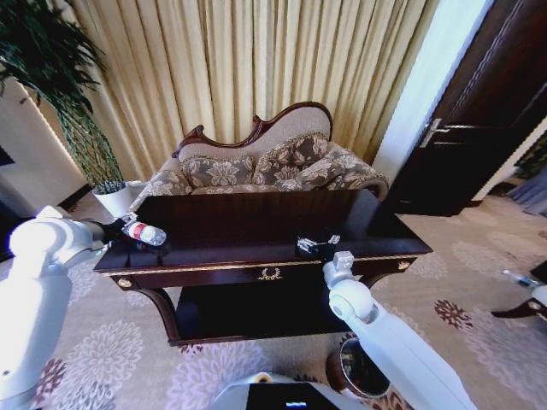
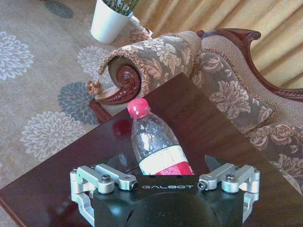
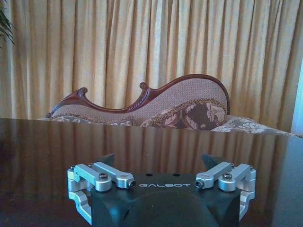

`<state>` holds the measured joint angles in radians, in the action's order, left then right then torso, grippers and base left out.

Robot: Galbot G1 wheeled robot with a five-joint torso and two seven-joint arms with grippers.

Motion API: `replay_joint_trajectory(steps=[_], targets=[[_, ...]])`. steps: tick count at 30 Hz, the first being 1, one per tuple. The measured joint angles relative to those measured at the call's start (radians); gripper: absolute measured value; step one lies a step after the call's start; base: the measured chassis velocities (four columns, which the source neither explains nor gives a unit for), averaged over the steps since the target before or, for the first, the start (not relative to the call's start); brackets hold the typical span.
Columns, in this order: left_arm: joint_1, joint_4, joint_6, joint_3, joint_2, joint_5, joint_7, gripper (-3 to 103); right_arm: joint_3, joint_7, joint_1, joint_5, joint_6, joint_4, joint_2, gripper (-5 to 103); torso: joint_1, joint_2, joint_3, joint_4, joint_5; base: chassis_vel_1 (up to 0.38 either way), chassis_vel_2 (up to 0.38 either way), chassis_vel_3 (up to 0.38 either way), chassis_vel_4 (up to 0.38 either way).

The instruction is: Move to the front of the table and place the trash on the table into the trash bin.

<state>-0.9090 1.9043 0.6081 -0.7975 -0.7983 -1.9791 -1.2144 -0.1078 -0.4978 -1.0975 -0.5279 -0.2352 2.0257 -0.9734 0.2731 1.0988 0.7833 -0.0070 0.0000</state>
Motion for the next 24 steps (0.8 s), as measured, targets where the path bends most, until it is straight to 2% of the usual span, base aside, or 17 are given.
replay_joint_trajectory(steps=[24], targets=[[0.036, -0.056, 0.003, 0.017, -0.006, 0.001, 0.046, 100, -0.010, -0.001, 0.009, 0.000, 0.005, -0.004, 0.001, 100, 0.000, 0.000, 0.000, -0.0001, 0.0001, 0.000, 0.000, 0.000, 0.000]])
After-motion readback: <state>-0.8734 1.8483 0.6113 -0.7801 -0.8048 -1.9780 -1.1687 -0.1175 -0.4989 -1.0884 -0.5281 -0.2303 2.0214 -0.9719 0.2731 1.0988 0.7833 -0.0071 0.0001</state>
